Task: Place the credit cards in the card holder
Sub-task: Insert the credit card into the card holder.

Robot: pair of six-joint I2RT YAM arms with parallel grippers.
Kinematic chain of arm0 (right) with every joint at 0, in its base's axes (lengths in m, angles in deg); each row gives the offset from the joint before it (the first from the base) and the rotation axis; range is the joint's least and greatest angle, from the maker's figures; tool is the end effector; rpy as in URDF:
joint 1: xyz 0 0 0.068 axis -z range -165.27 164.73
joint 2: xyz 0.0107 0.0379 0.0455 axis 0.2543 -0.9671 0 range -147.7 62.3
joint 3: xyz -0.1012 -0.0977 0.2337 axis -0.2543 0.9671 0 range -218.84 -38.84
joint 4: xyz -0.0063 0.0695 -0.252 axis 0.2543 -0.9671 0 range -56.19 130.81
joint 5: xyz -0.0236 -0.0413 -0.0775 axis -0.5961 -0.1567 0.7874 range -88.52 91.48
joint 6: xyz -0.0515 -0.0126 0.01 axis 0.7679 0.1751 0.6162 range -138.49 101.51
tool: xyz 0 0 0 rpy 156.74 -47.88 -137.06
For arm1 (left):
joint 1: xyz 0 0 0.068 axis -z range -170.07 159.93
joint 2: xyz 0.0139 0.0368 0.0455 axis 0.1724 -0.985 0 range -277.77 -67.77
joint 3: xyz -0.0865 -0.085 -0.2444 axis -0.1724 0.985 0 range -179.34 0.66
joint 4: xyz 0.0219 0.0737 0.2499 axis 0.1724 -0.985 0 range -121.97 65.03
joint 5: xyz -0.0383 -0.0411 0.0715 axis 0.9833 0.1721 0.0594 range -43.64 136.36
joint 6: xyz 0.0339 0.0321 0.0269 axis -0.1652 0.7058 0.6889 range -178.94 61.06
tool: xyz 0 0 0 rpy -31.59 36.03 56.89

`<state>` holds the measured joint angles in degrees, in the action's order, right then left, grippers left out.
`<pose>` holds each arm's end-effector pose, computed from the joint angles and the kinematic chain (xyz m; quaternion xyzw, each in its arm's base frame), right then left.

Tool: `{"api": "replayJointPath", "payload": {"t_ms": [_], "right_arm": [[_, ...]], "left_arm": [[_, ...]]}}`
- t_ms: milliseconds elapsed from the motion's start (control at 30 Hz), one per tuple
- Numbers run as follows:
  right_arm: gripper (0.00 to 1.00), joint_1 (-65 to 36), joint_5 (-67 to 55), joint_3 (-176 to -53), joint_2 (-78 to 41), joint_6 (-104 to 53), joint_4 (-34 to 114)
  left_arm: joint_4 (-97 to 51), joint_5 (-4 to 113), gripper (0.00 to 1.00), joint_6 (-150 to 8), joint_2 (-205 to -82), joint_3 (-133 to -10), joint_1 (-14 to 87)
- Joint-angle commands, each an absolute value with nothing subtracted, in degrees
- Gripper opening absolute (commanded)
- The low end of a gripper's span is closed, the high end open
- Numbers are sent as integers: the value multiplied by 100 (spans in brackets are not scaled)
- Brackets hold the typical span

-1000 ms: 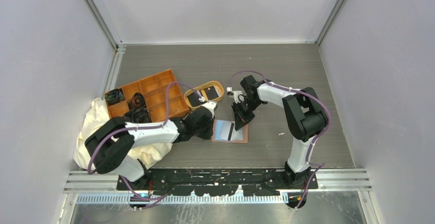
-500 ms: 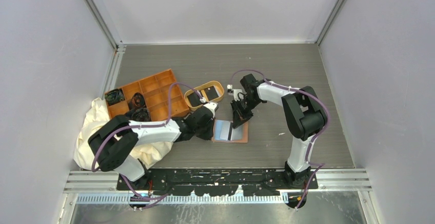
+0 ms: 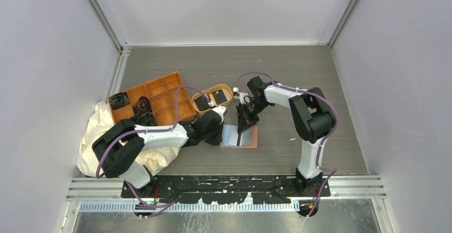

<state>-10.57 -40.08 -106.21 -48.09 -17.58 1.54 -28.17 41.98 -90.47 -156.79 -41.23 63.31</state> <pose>0.3022 0.1691 0.1379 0.2348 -0.9031 -0.3593 0.0133 0.1788 -0.2360 0.1545 0.1654 0.9254 -0.2024 0.2744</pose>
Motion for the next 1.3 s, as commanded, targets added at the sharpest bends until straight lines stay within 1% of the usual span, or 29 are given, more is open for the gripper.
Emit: {"api": "replayJointPath", "payload": {"t_ms": [0, 67, 133, 200, 267, 300, 467, 667, 833, 1067, 1267], "right_arm": [[17, -1071, -4140, -10984, -4365, -1419, -155], [23, -1071, -3945, -10925, -4136, -1219, -292], [25, -1078, -3677, -10928, -4021, -880, -523], [25, -1105, -3159, -10945, -3959, -635, -689], [23, -1169, -2670, -10965, -3923, -487, -774], [21, -1196, -2552, -10951, -3918, -479, -776], [11, -1310, -2502, -10991, -4202, -650, -832], [10, -1298, -1926, -10935, -4199, -791, -682], [10, -1281, -1787, -10863, -4270, -959, -573], [10, -1239, -1913, -10828, -4408, -1531, -316], [10, -1143, -2295, -10784, -4464, -1838, -160]], "left_arm": [[-2652, 4322, 12, -9136, -15683, -4221, 6313], [-2587, 4375, 12, -9159, -15656, -4198, 6312], [-2535, 4449, 12, -9187, -15671, -4188, 6311], [-2531, 4521, 11, -9206, -15723, -4188, 6313], [-2373, 4592, 11, -9228, -15787, -4196, 6317], [-2346, 4608, 11, -9236, -15807, -4204, 6311], [-2297, 4796, 11, -9274, -15831, -4207, 6317], [-2106, 4978, 10, -9352, -15832, -4148, 6316], [-1934, 5182, 10, -9434, -15946, -4153, 6318], [-1733, 5375, 9, -9540, -16001, -4126, 6315], [-1513, 5583, 9, -9641, -16137, -4142, 6321]]}}
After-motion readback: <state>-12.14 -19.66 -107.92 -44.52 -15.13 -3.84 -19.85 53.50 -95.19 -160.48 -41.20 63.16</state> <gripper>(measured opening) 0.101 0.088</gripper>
